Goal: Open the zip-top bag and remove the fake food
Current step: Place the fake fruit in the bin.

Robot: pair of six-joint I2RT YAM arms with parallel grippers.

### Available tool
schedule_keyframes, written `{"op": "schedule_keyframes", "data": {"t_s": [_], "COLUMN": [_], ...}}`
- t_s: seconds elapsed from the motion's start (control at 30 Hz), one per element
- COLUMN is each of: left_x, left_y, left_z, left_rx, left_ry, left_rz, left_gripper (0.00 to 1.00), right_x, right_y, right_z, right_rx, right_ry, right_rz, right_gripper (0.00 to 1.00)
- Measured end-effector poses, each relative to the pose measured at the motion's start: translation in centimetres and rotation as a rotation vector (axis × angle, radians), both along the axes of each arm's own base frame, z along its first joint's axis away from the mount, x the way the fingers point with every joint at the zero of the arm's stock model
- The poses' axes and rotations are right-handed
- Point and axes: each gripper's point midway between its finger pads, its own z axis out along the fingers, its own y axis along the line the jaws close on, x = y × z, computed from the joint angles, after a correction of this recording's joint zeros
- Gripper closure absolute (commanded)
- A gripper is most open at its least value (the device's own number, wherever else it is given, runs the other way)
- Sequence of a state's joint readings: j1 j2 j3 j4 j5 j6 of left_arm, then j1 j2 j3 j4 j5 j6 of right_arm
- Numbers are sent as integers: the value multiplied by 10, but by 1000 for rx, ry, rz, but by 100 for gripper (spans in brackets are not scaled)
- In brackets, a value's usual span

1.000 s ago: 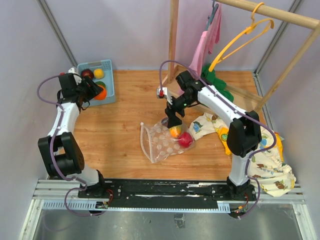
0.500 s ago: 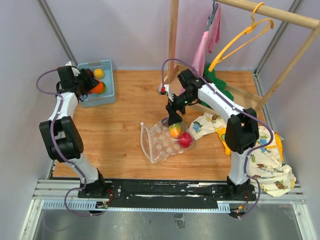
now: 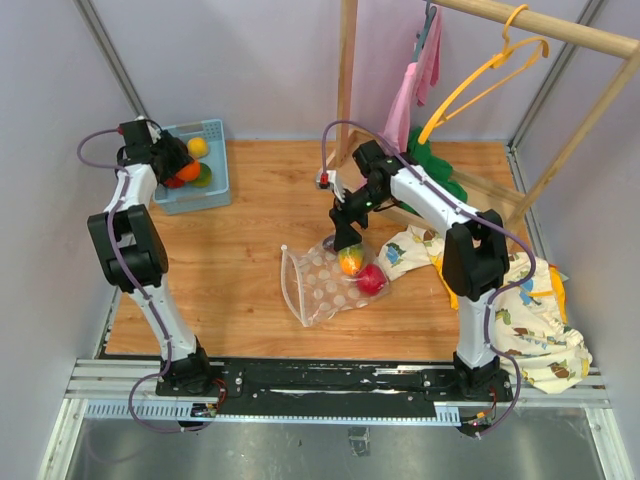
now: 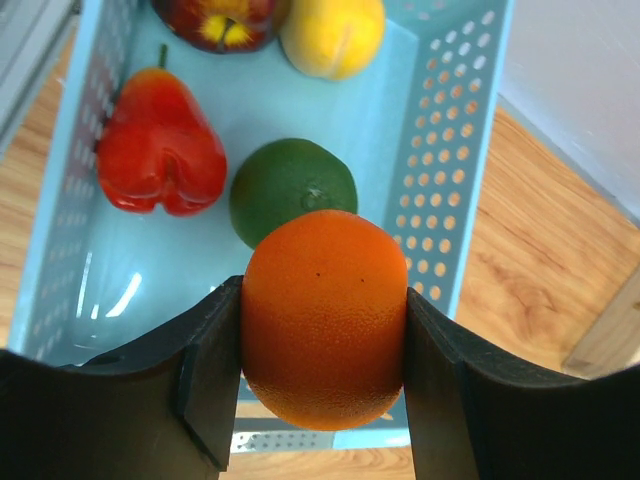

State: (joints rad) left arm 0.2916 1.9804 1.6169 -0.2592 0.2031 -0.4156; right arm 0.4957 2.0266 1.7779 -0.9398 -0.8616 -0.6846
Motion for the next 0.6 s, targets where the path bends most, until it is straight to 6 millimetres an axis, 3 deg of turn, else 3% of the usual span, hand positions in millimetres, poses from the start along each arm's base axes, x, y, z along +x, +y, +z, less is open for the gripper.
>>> {"op": "schedule_keyframes", "data": {"t_s": [0.6], "left_x": [-18], "left_y": [46], "left_z": [-38], "left_rx": [194], "left_ry": [167], "left_rz": [155], "left_gripper": [93], "right_x": [5], "right_y": [-4], "right_z": [3], "right_rx": [25], "right_ry": [27], "right_rz": [-26], "right_gripper": [26]}}
